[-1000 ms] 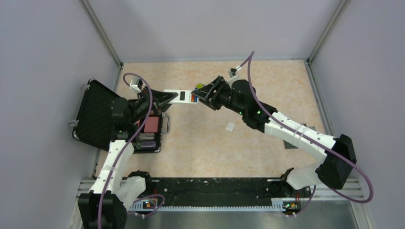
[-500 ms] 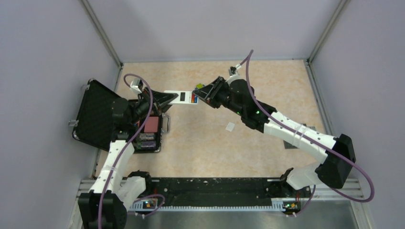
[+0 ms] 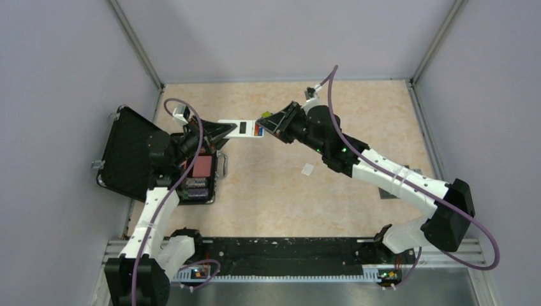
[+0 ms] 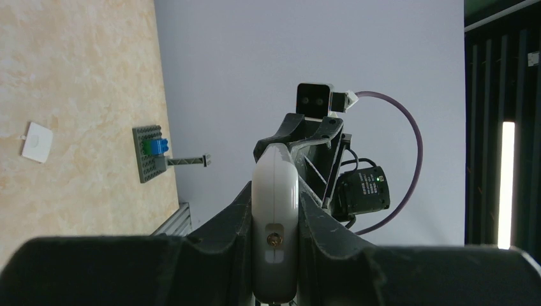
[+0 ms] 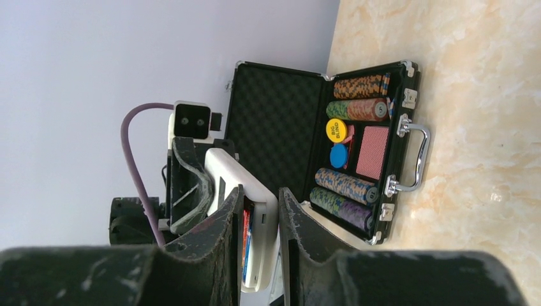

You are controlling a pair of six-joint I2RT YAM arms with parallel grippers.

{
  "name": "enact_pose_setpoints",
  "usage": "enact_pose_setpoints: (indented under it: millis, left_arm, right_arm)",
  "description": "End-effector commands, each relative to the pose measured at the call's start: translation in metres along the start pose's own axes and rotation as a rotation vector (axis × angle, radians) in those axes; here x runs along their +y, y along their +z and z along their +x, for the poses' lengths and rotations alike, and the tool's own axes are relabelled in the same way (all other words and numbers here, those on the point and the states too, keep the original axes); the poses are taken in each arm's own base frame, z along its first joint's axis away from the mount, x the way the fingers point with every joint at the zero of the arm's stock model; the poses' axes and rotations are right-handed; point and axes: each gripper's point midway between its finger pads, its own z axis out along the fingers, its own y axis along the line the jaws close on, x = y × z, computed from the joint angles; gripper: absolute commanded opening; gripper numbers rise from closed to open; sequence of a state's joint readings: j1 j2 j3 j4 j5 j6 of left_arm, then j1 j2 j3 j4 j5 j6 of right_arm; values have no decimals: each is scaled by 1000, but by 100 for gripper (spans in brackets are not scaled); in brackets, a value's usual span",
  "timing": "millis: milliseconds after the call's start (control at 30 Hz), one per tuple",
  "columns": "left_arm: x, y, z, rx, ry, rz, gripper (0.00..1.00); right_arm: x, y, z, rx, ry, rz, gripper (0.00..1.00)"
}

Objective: Load the batteries into the remote control

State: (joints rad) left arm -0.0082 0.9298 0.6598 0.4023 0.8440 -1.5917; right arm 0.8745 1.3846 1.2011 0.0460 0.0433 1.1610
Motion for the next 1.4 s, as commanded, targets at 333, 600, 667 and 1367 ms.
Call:
enact_pose_setpoints:
  millis: [333, 600, 667, 1367]
  left_arm:
    - [-59, -2, -5, -50, 219, 225, 0]
    - [-71, -1, -11, -74, 206, 295, 0]
    - [-71, -1, -10, -70, 209, 293, 0]
    - [-11, -13, 3, -66, 350, -16, 0]
  right_arm:
    - [-4, -1, 39, 159, -80, -17, 0]
    - [-3, -5, 45, 175, -84, -23, 0]
    - [-1, -4, 43, 170, -80, -26, 7]
    - [63, -41, -45, -104, -136, -202, 99]
